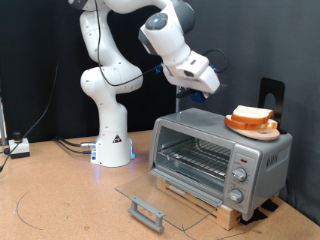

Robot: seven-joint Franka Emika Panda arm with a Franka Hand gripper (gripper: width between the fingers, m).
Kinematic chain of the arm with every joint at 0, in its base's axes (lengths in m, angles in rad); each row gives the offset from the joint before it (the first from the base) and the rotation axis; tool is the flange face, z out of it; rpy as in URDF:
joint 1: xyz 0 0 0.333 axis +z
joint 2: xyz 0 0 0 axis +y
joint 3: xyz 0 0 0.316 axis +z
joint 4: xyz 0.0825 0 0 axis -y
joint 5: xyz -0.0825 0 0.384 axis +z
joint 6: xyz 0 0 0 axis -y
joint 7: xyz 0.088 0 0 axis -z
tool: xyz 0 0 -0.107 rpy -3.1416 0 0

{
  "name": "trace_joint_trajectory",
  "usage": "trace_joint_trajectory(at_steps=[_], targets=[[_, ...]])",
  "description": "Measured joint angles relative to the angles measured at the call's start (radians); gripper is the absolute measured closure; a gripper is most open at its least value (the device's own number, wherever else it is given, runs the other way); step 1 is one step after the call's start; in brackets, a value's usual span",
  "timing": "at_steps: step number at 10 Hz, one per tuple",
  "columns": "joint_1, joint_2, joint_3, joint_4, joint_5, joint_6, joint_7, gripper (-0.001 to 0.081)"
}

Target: Make a piece of toast with the oven

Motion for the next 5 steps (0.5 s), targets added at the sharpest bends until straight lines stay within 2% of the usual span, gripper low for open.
trace_joint_trajectory(at_steps=[2,3,5], targets=[[-0.006,0.001,0.005,-0.012,-0.006,0.033,0.002,0.0411],[-0.026,0.001,0.005,-0.023,-0.029,0.079,0.002,0.0411],[-0.097,-0.003,0.012,-0.044,-0.114,0.218,0.001,0.0411]])
